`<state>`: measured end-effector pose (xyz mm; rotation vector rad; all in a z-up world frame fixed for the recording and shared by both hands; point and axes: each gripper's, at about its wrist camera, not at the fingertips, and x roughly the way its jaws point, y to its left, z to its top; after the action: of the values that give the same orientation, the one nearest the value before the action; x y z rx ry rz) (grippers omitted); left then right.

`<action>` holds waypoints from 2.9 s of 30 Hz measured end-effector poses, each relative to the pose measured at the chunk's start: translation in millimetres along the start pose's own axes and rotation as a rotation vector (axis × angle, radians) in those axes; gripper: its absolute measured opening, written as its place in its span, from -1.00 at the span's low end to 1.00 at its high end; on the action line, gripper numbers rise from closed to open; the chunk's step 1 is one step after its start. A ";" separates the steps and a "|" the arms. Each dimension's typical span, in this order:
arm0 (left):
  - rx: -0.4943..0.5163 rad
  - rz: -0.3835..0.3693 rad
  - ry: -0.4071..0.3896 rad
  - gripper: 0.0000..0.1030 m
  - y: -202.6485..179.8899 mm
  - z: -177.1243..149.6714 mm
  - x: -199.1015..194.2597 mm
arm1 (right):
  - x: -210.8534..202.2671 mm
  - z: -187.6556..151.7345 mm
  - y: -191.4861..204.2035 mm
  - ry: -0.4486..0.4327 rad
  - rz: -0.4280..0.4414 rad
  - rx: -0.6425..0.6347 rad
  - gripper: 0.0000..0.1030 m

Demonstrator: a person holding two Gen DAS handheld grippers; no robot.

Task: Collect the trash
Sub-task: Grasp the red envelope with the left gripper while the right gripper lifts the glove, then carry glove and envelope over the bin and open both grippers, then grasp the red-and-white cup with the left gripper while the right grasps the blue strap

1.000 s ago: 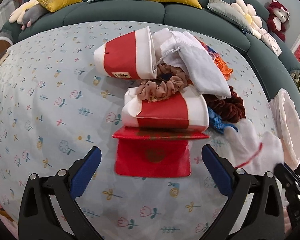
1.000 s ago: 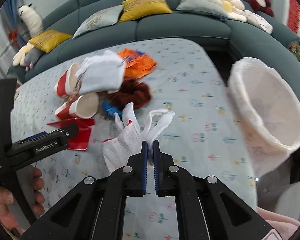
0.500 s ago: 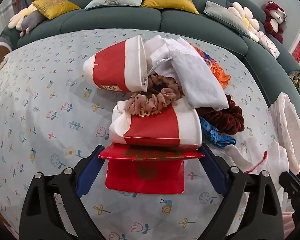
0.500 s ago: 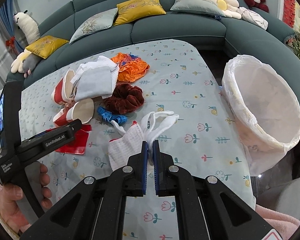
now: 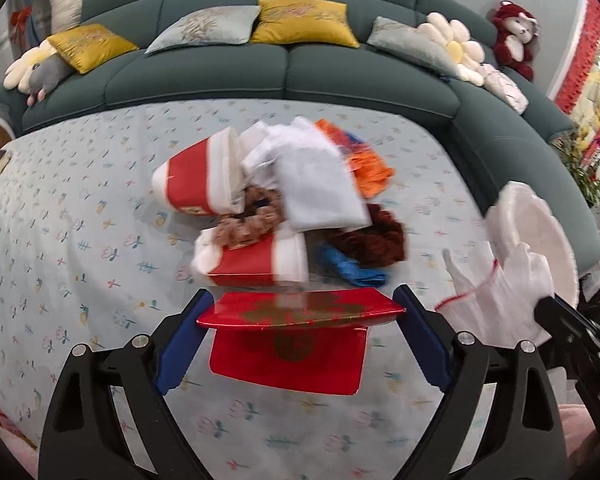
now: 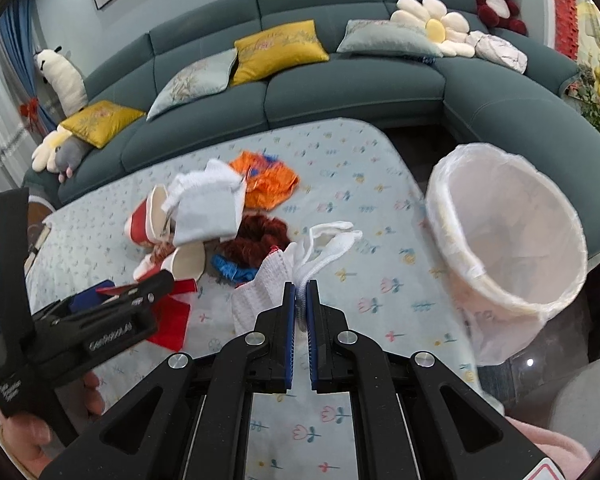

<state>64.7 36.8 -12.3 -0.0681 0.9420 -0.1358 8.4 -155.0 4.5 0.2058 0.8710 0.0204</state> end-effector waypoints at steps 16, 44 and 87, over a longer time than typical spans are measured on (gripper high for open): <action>0.142 -0.215 -0.021 0.68 -152.0 45.0 -17.9 | -47.1 40.7 -120.3 -0.090 -0.136 0.073 -0.90; 0.219 -0.259 0.036 0.79 -276.7 66.5 46.7 | -13.2 60.7 -229.2 -0.094 -0.236 0.208 -0.17; -0.084 0.068 0.111 0.79 28.6 21.0 18.4 | 18.3 10.3 5.0 0.029 -0.041 -0.042 0.07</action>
<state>94.8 62.4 -18.1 -0.1064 1.0595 -0.0369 28.4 -150.0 -2.0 0.1483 0.9028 0.0030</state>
